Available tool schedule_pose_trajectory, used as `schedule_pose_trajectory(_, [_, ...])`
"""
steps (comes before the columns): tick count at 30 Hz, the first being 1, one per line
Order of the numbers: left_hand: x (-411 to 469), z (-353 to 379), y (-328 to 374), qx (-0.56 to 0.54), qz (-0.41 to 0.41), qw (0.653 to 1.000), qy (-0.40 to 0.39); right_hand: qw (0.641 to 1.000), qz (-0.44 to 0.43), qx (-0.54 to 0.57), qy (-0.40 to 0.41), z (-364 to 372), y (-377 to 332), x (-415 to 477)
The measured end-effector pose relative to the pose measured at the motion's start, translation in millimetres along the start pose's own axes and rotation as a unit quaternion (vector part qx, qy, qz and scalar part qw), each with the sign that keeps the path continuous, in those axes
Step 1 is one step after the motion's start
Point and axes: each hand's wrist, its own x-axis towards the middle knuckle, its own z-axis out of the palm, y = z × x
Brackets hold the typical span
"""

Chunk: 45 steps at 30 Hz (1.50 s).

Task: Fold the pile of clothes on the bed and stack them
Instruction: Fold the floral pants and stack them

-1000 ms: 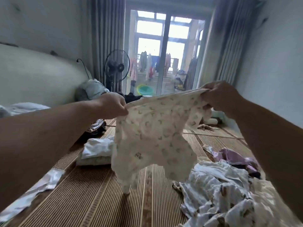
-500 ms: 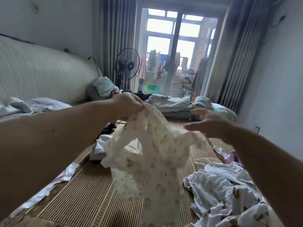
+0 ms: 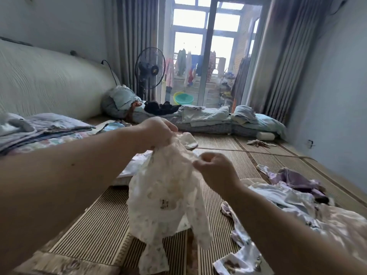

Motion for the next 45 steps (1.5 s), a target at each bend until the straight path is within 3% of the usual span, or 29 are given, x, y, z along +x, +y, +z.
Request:
schedule_pose_trajectory(4, [-14, 0, -11, 0.026, 0.006, 0.982, -0.187, 0.981, 0.032, 0.189, 0.026, -15, -25, 11])
schedule_pose_trajectory(6, [-21, 15, -16, 0.051, 0.035, 0.968, -0.242, 0.978, 0.033, 0.206, 0.003, -21, -34, 15])
schedule_pose_trajectory(9, [-26, 44, -24, 0.103, 0.074, 0.979, -0.158, 0.998, 0.009, 0.069, 0.004, -29, -36, 22])
schedule_pose_trajectory(12, [-29, 59, -26, 0.014, 0.086, 0.989, -0.119, 0.991, 0.02, 0.13, 0.023, -35, -34, 23])
schedule_pose_trajectory(15, [-29, 59, -20, -0.03, 0.116, 0.979, -0.167, 0.987, 0.022, 0.16, 0.002, -43, -28, 24])
schedule_pose_trajectory(20, [-23, 69, -29, 0.115, 0.083, 0.979, -0.149, 0.967, 0.008, 0.252, -0.02, -59, -24, 21])
schedule_pose_trajectory(22, [-20, 72, -43, 0.141, 0.052, 0.977, -0.151, 0.986, -0.017, 0.166, -0.02, -67, -20, 20])
schedule_pose_trajectory(24, [-16, 64, -57, 0.277, 0.042, 0.955, -0.098, 0.99, -0.08, -0.117, -0.003, -77, -14, 19])
schedule_pose_trajectory(25, [-14, 56, -61, 0.351, 0.038, 0.934, -0.056, 0.959, -0.113, -0.258, 0.007, -80, -11, 18])
schedule_pose_trajectory(27, [-11, 38, -65, 0.435, 0.009, 0.9, 0.02, 0.903, -0.148, -0.403, 0.017, -87, -4, 16])
schedule_pose_trajectory(29, [-7, 17, -65, 0.391, -0.029, 0.917, 0.073, 0.896, -0.154, -0.417, 0.007, -88, 3, 14])
schedule_pose_trajectory(31, [-7, 4, -60, 0.188, -0.082, 0.976, 0.071, 0.899, -0.168, -0.405, -0.003, -88, 8, 13])
schedule_pose_trajectory(33, [-10, 1, -46, 0.011, -0.118, 0.992, 0.034, 0.889, -0.193, -0.416, 0.009, -87, 10, 14])
schedule_pose_trajectory(34, [-10, 2, -39, -0.015, -0.113, 0.993, 0.036, 0.883, -0.203, -0.423, 0.016, -86, 9, 15])
schedule_pose_trajectory(35, [-10, 4, -32, -0.004, -0.099, 0.994, 0.049, 0.879, -0.207, -0.429, 0.021, -85, 8, 15])
schedule_pose_trajectory(37, [-10, 1, -20, 0.153, -0.031, 0.986, 0.066, 0.874, -0.187, -0.445, 0.043, -85, 6, 18])
schedule_pose_trajectory(39, [-14, -8, -8, 0.349, 0.031, 0.933, 0.083, 0.885, -0.143, -0.436, 0.075, -91, 3, 23])
schedule_pose_trajectory(40, [-14, -14, -3, 0.384, 0.045, 0.917, 0.094, 0.887, -0.132, -0.436, 0.082, -95, 2, 24])
schedule_pose_trajectory(41, [-14, -19, 0, 0.367, 0.049, 0.924, 0.1, 0.885, -0.141, -0.436, 0.078, -98, 0, 25])
schedule_pose_trajectory(43, [-15, -27, 8, 0.229, 0.051, 0.966, 0.109, 0.886, -0.187, -0.423, 0.026, -101, -4, 25])
schedule_pose_trajectory(45, [-14, -30, 14, 0.12, 0.04, 0.986, 0.113, 0.88, -0.261, -0.397, -0.016, -98, -11, 24])
